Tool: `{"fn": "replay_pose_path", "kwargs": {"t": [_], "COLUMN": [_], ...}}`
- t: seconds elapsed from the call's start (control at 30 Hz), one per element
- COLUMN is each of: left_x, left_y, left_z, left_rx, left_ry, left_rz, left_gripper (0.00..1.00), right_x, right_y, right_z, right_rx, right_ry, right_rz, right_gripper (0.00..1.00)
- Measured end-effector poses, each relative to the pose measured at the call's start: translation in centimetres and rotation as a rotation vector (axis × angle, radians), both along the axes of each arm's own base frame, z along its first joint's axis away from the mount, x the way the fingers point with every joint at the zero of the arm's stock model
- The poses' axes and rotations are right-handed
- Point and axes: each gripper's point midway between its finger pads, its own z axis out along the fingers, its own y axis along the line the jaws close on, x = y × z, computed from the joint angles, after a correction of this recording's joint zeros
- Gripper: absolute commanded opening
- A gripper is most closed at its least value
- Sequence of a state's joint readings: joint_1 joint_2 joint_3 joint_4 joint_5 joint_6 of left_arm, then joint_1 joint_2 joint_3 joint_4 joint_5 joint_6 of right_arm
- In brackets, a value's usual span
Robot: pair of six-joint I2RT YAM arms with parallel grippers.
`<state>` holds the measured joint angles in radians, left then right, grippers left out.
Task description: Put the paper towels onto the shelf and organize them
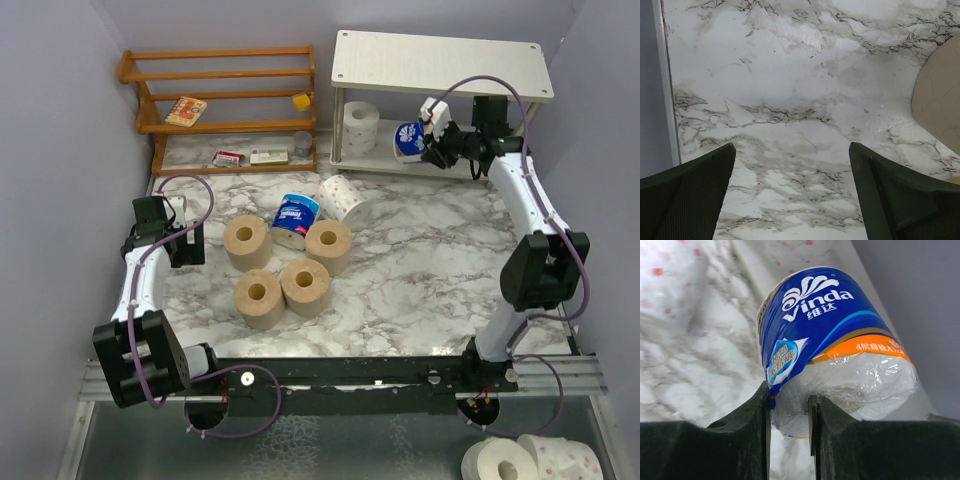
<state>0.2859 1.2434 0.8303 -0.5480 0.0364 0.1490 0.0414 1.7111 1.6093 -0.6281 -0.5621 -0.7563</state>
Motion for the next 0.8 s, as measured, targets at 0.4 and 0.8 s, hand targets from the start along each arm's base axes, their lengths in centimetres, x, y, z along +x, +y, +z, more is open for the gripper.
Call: {"fn": "replay_pose_path", "kwargs": {"t": [0.4,0.8], "left_x": [0.0,0.0], "left_y": [0.0,0.0], "left_z": [0.2,0.2], "left_rx": [0.002,0.001], "left_ry": [-0.009,-0.008], "left_rz": [-0.001,-0.001], "left_gripper": [0.99,0.99], "right_x": [8.5,7.9], "right_y": [-0.1,2.7], "right_z": [-2.6,-4.2], "right_rx": [-0.206,-0.250], "right_ry": [-0.071,-0.050], "right_rz": [-0.012,0.054], "right_gripper": [0.01,0.07]}}
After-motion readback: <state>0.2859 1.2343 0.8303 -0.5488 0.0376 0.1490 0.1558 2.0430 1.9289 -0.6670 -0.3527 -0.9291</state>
